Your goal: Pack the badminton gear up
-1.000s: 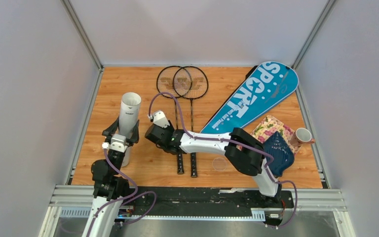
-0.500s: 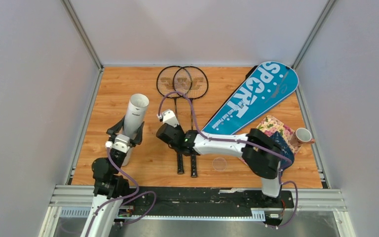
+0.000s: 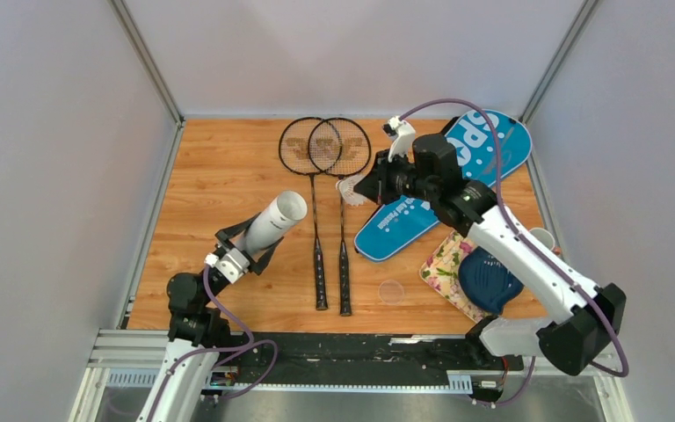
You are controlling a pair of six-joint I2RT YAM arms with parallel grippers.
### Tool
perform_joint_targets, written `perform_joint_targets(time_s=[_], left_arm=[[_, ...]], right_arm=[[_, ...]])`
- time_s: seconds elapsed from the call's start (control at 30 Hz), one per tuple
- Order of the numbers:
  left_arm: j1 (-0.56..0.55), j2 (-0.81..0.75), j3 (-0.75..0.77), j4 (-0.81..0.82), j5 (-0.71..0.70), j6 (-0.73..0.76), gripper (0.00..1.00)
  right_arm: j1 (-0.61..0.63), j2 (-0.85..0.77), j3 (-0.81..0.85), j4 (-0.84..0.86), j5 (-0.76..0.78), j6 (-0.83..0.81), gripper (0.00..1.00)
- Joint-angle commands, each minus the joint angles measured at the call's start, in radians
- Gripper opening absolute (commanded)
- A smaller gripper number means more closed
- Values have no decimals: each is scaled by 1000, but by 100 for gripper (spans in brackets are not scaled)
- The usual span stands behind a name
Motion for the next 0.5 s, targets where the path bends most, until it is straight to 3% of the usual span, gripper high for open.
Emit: perform_joint_targets(time_s=[0.0, 0.1, 0.47], left_arm=[[0, 30, -12, -62, 107, -48, 4], [2, 36, -10, -62, 120, -47, 5], [2, 54, -7, -66, 159, -45, 4]], right_arm=[[27, -72, 120, -116, -295, -40, 0], [44, -41, 221, -189, -360, -47, 0], [180, 88, 491, -399, -277, -124, 0]])
